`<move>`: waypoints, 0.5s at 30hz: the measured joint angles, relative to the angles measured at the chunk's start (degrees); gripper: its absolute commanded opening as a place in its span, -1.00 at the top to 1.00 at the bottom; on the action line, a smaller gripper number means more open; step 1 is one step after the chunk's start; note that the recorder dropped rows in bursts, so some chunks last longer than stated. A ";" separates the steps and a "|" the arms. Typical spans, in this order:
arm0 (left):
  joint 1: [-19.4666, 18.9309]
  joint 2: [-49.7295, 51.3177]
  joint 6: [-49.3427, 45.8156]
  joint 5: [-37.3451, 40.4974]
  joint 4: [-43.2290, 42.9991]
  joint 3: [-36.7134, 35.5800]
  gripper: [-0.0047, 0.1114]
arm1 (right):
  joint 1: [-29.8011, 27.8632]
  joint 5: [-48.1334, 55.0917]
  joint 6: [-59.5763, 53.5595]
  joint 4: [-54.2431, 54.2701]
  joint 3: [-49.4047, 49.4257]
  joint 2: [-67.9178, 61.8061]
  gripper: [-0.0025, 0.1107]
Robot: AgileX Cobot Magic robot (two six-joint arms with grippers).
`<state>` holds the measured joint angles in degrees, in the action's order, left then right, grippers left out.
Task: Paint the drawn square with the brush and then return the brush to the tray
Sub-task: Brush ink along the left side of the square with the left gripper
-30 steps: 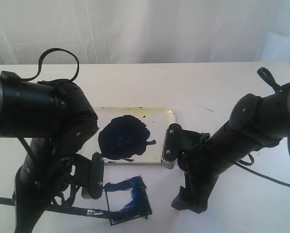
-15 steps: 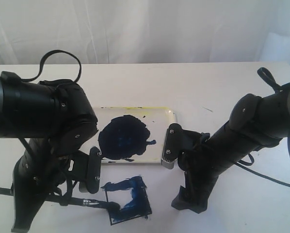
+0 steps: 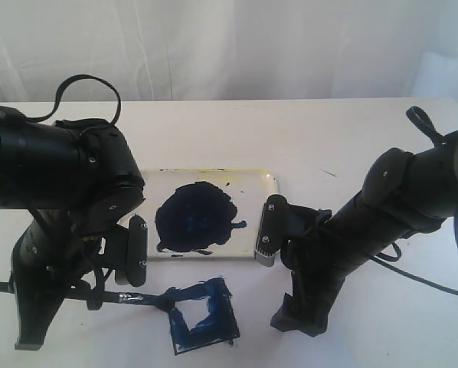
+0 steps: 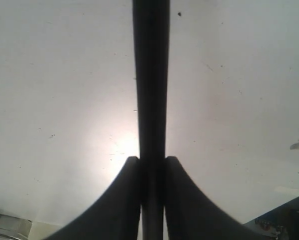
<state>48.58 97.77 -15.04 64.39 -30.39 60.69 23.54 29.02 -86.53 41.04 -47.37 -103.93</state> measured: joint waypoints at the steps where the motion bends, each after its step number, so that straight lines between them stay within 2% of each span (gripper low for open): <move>1: 0.00 0.00 0.00 0.00 0.00 0.00 0.92 | 0.00 0.00 0.00 0.00 0.00 0.00 -0.62; 15: 0.00 0.00 0.83 -5.11 0.58 0.00 0.92 | 0.00 0.00 0.00 0.00 0.00 0.00 -0.62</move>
<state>48.58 97.77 -14.22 59.28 -29.81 60.69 23.54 29.02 -86.53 41.04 -47.37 -103.93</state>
